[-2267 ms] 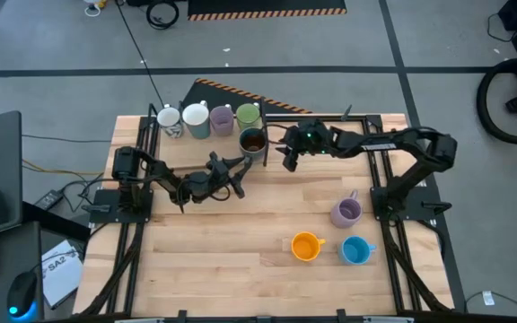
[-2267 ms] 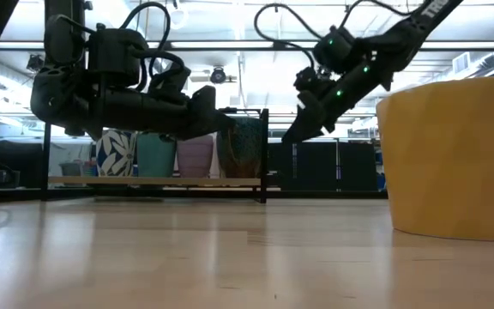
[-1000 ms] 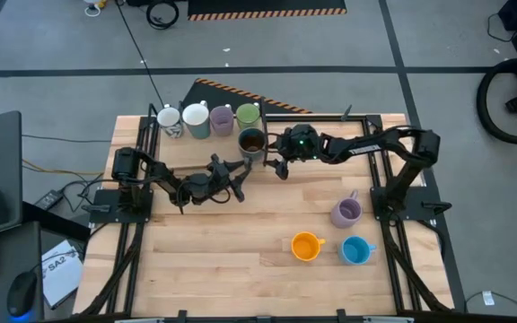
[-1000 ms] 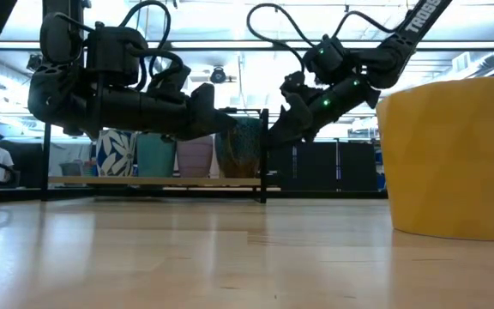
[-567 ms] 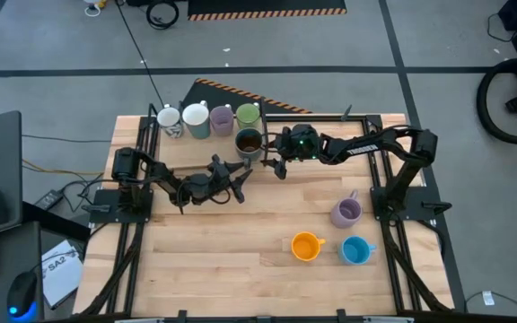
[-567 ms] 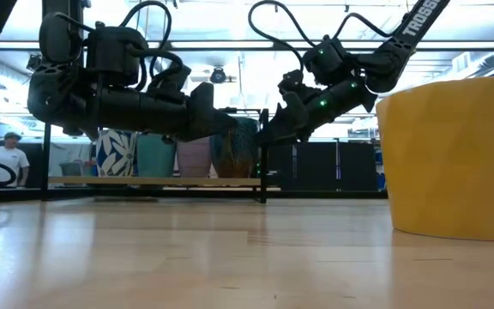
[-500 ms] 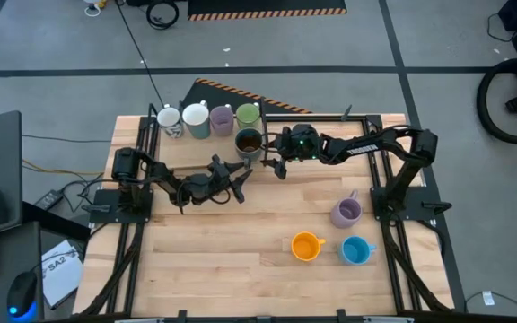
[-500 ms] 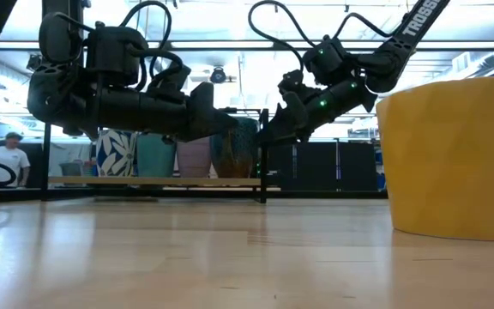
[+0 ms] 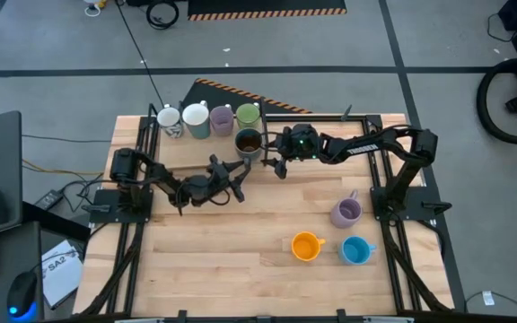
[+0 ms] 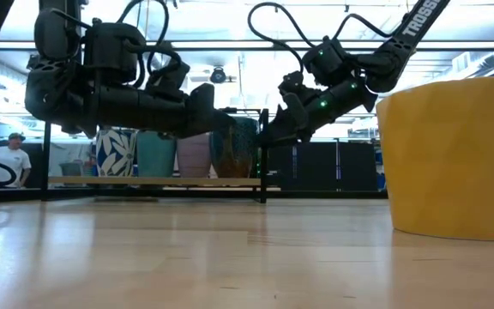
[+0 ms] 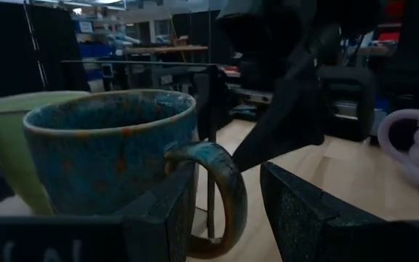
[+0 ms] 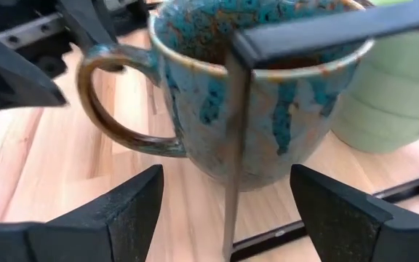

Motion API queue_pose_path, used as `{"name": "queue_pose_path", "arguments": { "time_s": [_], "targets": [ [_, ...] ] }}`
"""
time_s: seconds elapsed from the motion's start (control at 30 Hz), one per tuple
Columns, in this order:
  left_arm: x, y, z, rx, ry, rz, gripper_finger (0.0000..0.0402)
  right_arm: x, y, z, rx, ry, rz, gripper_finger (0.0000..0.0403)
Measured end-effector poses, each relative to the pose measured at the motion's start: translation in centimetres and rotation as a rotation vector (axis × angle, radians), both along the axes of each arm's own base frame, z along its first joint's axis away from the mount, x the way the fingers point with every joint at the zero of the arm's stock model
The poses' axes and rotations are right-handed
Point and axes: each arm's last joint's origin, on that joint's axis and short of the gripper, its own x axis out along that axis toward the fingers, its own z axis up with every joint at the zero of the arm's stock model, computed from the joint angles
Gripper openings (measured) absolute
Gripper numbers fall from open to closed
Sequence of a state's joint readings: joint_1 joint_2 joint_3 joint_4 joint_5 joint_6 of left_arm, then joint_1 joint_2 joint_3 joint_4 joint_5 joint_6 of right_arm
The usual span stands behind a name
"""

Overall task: Place coffee mugs
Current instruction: Put the dark blue patterned mug on the shelf

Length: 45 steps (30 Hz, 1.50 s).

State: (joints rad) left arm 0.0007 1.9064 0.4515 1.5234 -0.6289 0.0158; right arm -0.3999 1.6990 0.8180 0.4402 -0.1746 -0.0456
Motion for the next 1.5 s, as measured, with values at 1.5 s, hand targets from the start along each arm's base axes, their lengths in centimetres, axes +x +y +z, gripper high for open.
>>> {"name": "queue_pose_path", "arguments": {
  "time_s": [1.5],
  "targets": [
    [1.8,-0.7,-0.1,-0.013,0.100,0.039,0.0160,-1.4,0.4,1.9,-0.002,0.051,-0.047,0.0305]
  ]
}}
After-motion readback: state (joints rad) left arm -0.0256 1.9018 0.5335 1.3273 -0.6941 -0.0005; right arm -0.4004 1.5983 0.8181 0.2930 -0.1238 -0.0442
